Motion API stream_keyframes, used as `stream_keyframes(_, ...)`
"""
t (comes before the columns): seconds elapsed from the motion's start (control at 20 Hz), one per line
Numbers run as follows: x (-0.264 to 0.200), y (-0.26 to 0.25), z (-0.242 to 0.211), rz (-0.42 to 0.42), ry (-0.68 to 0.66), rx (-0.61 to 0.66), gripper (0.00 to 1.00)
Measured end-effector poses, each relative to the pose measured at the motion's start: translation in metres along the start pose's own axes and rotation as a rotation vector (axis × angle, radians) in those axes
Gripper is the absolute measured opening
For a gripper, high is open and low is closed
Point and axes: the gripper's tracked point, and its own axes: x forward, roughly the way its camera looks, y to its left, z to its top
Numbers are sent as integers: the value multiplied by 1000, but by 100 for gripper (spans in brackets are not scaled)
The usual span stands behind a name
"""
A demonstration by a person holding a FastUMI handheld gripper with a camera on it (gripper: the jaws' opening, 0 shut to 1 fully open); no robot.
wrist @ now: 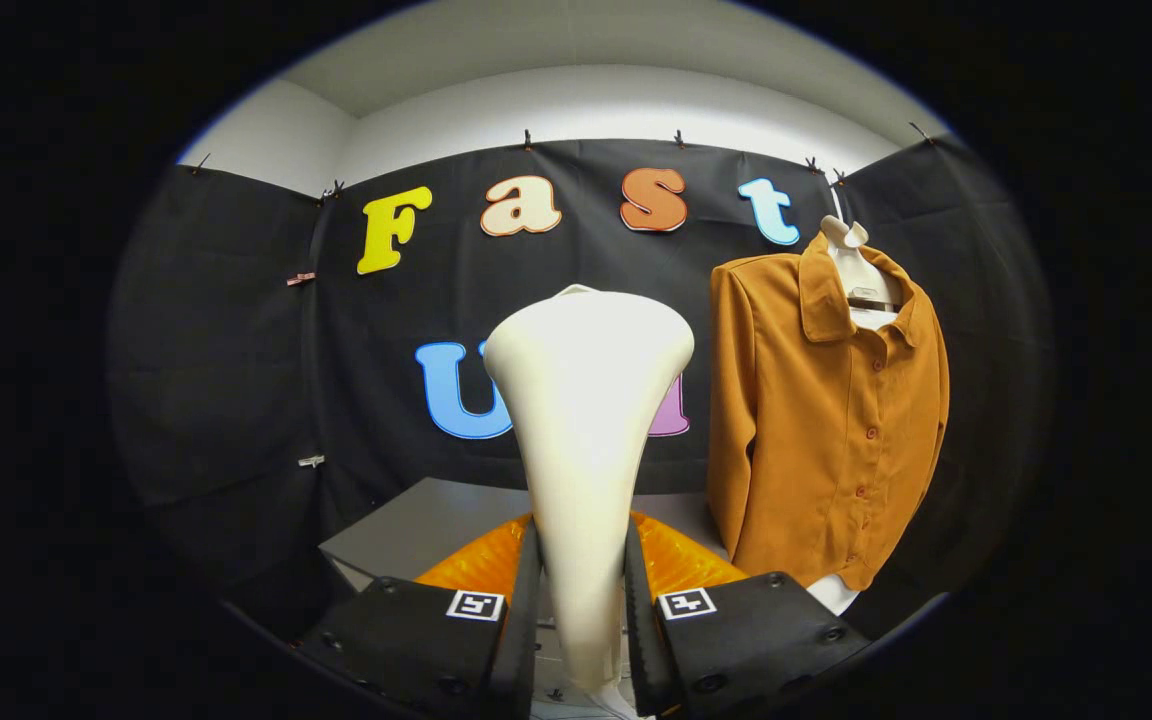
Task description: Iron the clothes twice with a garment steamer, once on the left side and once on the right side.
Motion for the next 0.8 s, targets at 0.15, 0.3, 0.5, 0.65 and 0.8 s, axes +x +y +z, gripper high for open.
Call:
stream_keyframes(0.15, 1, 1, -1, 4, 1, 0, 42)
stream_keyframes(0.3, 0, 0, -1, 7, 3, -1, 42)
stream_keyframes(0.5, -1, -1, -3, 10, 6, 4, 42)
stream_keyframes(0.65, -2, -1, -3, 11, 10, 6, 42)
stream_keyframes(0.8, -3, -1, -4, 13, 16, 7, 42)
